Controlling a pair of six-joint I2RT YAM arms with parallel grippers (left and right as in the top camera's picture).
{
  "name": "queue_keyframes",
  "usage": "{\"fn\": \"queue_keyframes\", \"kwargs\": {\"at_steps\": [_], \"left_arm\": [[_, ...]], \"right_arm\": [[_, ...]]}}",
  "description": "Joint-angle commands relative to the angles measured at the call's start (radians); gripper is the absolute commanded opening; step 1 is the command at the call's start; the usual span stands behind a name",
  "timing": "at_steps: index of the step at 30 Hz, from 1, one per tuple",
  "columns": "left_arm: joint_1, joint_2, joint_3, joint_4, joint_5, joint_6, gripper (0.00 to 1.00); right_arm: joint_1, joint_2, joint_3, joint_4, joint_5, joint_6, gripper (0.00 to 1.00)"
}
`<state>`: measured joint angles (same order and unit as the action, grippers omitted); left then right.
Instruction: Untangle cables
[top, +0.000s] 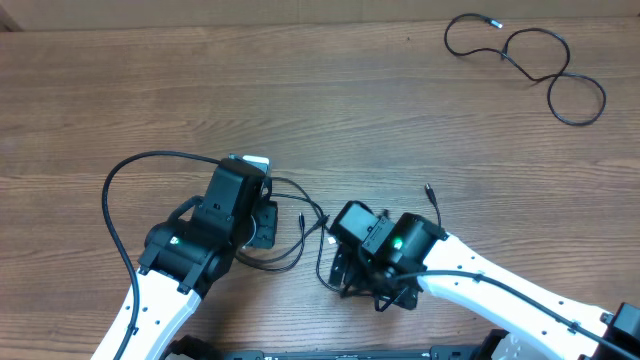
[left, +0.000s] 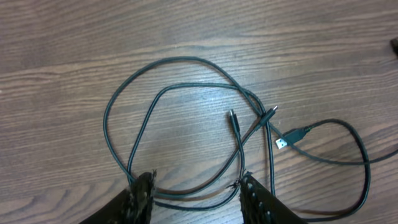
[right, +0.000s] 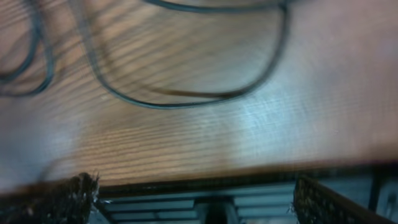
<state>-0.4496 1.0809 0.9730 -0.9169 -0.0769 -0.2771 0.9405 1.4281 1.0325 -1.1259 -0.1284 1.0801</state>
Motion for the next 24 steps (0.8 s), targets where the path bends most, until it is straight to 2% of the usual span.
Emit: {"fn": "queue_keyframes", "kwargs": {"at_steps": [1,6,12,18,24], "left_arm": [[0.007,-0.004,-0.006,0.026,0.01,0.014,0.46],[0.056,-0.004,-0.006,0.031,-0.128,-0.136,0.5],[0.198,-0.003,-0.006,0.039,-0.187,-0.332,0.6],[0.332,-0.003,-0.006,0.092,-0.184,-0.352,0.63],[0.345,0.02,-0.006,0.119,-0.185,-0.392,0.68]], "right_arm": [[0.076,-0.013,0.001,0.049,0.135,-0.458,1.0],[0.12,0.025,0.0,0.074,0.198,-0.779,1.0],[0.12,0.095,-0.002,0.136,0.187,-1.117,1.0],[0.12,0.148,-0.004,0.164,0.119,-1.22,1.0],[0.12,0.15,-0.045,0.203,0.021,-1.22,1.0]]}}
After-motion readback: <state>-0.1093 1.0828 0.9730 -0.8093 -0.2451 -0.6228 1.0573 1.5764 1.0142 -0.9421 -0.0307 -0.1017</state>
